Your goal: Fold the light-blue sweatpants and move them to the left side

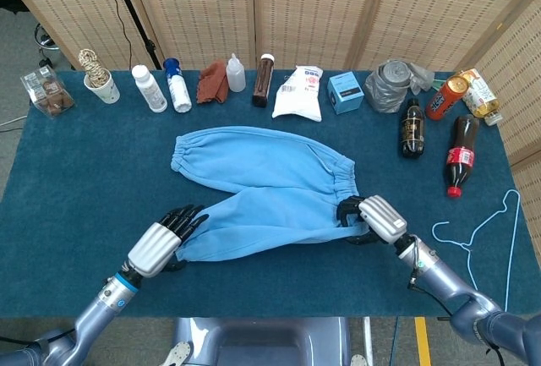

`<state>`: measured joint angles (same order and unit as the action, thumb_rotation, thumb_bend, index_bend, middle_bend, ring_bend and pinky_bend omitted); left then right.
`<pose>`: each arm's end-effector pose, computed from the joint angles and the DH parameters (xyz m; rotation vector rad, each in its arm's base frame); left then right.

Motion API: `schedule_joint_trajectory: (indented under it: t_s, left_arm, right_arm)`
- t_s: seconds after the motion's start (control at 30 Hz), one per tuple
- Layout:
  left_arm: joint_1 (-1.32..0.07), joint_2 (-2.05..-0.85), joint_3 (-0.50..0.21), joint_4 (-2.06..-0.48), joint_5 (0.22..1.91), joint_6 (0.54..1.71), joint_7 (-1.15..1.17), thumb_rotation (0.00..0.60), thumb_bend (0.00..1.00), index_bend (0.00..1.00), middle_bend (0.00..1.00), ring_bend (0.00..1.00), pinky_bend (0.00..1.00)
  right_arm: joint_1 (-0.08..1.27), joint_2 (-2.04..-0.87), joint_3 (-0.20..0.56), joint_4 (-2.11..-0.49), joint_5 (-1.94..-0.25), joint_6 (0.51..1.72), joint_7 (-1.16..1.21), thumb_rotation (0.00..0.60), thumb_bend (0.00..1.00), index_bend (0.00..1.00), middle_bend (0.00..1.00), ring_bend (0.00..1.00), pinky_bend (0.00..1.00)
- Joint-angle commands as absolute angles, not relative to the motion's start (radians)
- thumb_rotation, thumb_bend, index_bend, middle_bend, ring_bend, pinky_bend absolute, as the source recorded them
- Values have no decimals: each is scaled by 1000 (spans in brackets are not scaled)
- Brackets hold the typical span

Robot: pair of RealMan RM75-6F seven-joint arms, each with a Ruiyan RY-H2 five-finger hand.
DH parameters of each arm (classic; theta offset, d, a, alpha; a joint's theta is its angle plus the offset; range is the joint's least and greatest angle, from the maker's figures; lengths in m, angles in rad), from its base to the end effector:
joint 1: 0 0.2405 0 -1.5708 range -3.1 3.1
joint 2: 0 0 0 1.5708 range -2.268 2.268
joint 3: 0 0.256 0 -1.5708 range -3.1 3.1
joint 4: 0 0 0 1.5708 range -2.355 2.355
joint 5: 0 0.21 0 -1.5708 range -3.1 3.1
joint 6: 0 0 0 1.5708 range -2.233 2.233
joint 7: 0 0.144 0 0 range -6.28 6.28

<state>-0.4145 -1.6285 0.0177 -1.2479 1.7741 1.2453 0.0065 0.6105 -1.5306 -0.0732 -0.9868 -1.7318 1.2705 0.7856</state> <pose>-0.2189 0.2374 -0.0309 -1.9983 -0.8020 -1.1426 -0.2479 -0.3188 0.0236 1.9291 -1.2369 1.3573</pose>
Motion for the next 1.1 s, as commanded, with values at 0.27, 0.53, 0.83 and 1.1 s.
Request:
schedule_joint_trajectory:
  t_s: [0.27, 0.53, 0.83, 1.1]
  left_arm:
    - [-436, -1642, 34, -1254, 1755, 1228, -49, 600, 0, 0, 0, 0, 159]
    - [-429, -1604, 56, -1289, 1760, 1254, -35, 600, 0, 0, 0, 0, 121]
    - [-440, -1626, 53, -1284, 1727, 1220, -3, 600, 0, 0, 0, 0, 120]
    - [-456, -1653, 35, -1266, 1708, 1210, 11, 600, 80, 0, 0, 16, 122]
  right_arm:
    - [614, -1529, -69, -999, -1722, 1263, 786, 600, 530, 667, 473, 405, 633]
    - [618, -1517, -64, -1018, -1714, 1257, 779, 600, 531, 667, 473, 405, 633]
    - [622, -1513, -63, -1042, -1711, 1251, 764, 600, 532, 667, 473, 405, 633]
    - [623, -1507, -63, -1052, -1709, 1249, 761, 600, 532, 667, 473, 405, 633]
